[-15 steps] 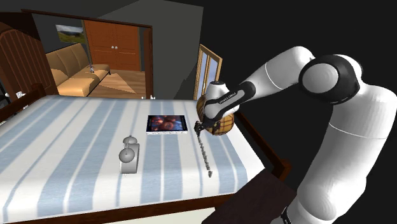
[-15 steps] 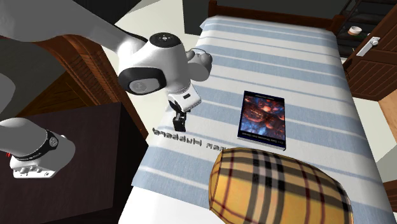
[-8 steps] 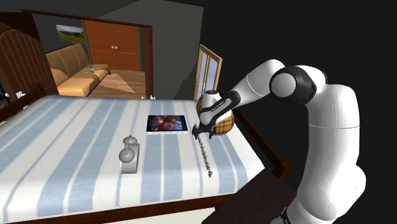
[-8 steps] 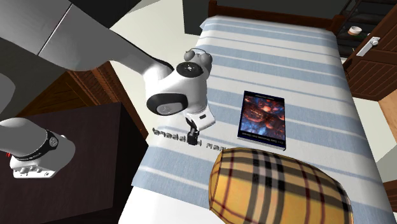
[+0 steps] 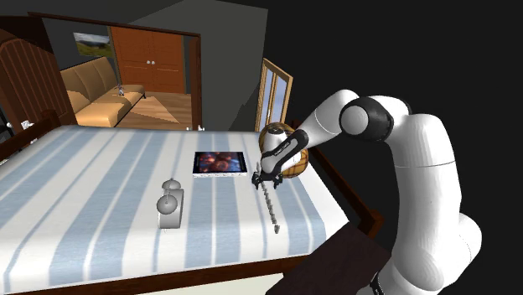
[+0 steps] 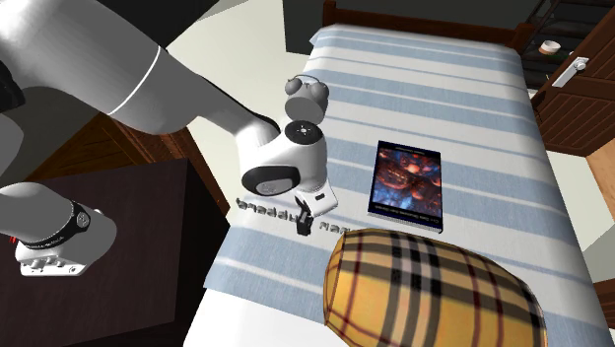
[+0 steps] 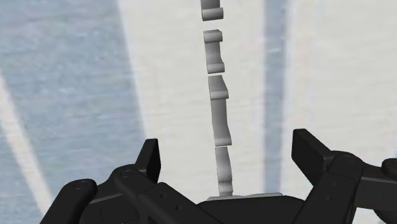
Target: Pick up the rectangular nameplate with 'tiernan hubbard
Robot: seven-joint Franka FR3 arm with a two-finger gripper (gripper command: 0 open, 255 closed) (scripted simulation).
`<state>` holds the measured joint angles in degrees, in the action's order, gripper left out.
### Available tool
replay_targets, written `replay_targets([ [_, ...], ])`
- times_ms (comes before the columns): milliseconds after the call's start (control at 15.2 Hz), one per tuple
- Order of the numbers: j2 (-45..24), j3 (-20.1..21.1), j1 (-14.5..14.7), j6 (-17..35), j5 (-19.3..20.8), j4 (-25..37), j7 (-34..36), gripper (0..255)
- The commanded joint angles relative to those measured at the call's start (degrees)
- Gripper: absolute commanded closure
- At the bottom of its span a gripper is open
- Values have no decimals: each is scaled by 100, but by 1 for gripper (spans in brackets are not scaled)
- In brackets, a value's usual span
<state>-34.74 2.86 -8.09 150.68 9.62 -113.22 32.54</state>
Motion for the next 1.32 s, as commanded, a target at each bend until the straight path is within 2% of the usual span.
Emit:
replay_targets([
  [0,-91,-15,-2,89,14,6,3,0],
  [66,-91,-16,-2,88,14,7,3,0],
  [132,-97,-16,-2,87,14,13,2,255],
  [726,-91,-16,-2,88,14,7,3,255],
  [1254,429,58,-54,-324,-65,-102,-76,255],
])
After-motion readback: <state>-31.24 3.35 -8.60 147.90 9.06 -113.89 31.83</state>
